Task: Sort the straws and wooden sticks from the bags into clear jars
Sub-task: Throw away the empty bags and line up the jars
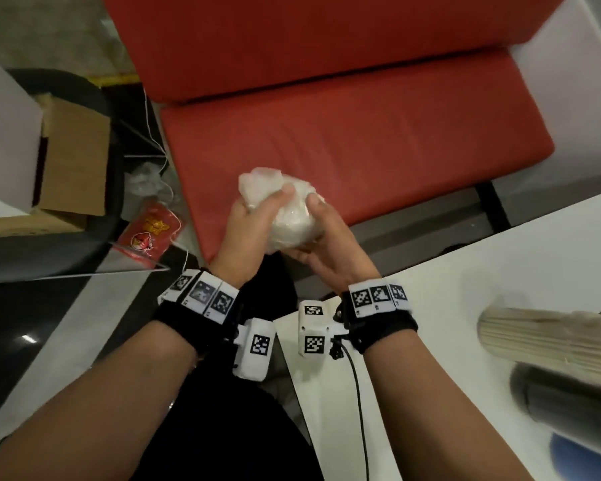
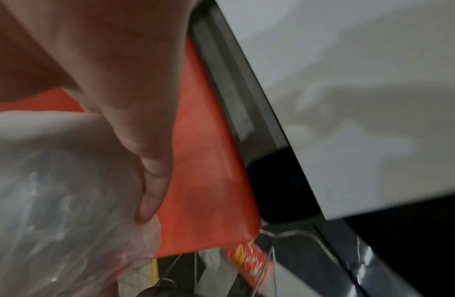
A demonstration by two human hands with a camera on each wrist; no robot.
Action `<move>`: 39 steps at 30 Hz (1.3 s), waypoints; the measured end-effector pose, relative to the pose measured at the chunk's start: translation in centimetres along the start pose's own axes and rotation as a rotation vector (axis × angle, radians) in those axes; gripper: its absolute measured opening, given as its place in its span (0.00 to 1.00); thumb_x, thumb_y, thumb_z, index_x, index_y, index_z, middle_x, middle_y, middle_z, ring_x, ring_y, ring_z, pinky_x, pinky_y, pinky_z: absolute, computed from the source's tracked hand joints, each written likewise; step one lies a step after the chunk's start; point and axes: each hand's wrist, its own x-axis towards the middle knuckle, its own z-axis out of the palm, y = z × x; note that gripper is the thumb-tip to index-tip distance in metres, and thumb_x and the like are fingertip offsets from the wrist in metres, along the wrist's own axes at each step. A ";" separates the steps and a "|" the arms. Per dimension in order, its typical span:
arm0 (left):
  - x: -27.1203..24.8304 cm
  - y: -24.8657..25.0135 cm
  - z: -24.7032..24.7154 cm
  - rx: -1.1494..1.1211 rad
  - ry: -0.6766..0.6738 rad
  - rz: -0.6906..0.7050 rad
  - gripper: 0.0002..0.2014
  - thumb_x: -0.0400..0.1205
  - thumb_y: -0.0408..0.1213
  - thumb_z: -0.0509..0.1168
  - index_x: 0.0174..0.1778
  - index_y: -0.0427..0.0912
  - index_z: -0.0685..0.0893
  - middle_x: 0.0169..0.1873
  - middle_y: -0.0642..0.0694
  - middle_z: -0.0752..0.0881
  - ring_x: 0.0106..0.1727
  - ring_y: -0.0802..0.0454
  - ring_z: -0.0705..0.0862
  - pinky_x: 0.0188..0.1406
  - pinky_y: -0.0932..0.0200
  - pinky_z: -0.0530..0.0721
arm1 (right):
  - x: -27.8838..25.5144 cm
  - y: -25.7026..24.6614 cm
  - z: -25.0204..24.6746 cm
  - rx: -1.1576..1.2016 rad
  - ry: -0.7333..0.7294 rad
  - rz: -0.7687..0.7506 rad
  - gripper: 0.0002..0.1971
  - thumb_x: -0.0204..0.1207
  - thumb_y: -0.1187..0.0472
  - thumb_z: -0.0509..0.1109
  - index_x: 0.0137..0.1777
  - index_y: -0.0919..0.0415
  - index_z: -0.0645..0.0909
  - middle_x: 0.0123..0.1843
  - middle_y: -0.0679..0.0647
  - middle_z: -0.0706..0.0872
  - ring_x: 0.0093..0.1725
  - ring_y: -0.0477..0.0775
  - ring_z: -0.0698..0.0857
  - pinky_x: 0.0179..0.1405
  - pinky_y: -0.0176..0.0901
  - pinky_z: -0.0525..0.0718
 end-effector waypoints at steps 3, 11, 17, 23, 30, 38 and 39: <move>0.9 -0.3 -2.7 -0.311 -0.166 -0.296 0.24 0.85 0.46 0.64 0.69 0.31 0.79 0.64 0.29 0.84 0.64 0.37 0.86 0.62 0.46 0.85 | 1.5 0.4 0.8 -0.151 0.046 -0.038 0.16 0.80 0.62 0.75 0.65 0.62 0.77 0.59 0.61 0.88 0.56 0.60 0.89 0.49 0.56 0.90; 1.6 0.4 -10.7 -0.092 -0.521 -0.453 0.25 0.85 0.38 0.64 0.80 0.45 0.70 0.75 0.40 0.77 0.75 0.37 0.76 0.68 0.41 0.81 | 3.2 2.0 1.9 -0.346 -0.119 -0.085 0.12 0.78 0.76 0.70 0.45 0.57 0.78 0.45 0.55 0.86 0.46 0.55 0.86 0.43 0.46 0.86; 1.9 -0.6 -12.3 -0.105 -0.589 -0.452 0.24 0.84 0.27 0.65 0.78 0.39 0.73 0.72 0.32 0.78 0.69 0.37 0.82 0.54 0.50 0.87 | 4.1 2.8 1.5 -0.412 -0.044 0.089 0.18 0.82 0.61 0.73 0.63 0.48 0.69 0.63 0.52 0.84 0.56 0.55 0.88 0.51 0.53 0.90; 1.5 -5.6 -13.1 0.119 -0.225 -0.373 0.22 0.78 0.30 0.73 0.68 0.30 0.79 0.61 0.28 0.85 0.58 0.34 0.87 0.56 0.40 0.86 | 6.1 5.1 1.0 -0.675 0.132 0.231 0.24 0.82 0.63 0.73 0.76 0.58 0.72 0.72 0.61 0.80 0.67 0.66 0.84 0.56 0.66 0.89; 0.7 -9.5 -12.6 0.181 0.268 -0.204 0.17 0.74 0.43 0.79 0.55 0.40 0.87 0.52 0.39 0.91 0.53 0.41 0.91 0.55 0.45 0.89 | 8.4 6.8 0.3 -0.634 0.196 0.326 0.22 0.80 0.68 0.74 0.73 0.65 0.77 0.64 0.64 0.83 0.62 0.66 0.86 0.38 0.52 0.90; 1.0 -11.7 -13.5 0.055 -0.194 -0.599 0.33 0.73 0.34 0.79 0.73 0.47 0.75 0.64 0.41 0.86 0.64 0.43 0.87 0.57 0.42 0.88 | 10.0 9.5 -2.4 -0.937 0.268 0.471 0.12 0.79 0.72 0.70 0.60 0.74 0.83 0.60 0.74 0.88 0.57 0.71 0.89 0.58 0.69 0.88; 1.2 -12.2 -13.7 0.145 -0.170 -0.575 0.35 0.71 0.30 0.80 0.74 0.46 0.74 0.64 0.40 0.86 0.64 0.42 0.86 0.60 0.40 0.86 | 10.1 9.9 -2.7 -0.890 0.268 0.500 0.12 0.79 0.73 0.69 0.61 0.74 0.83 0.61 0.75 0.87 0.57 0.71 0.89 0.58 0.69 0.89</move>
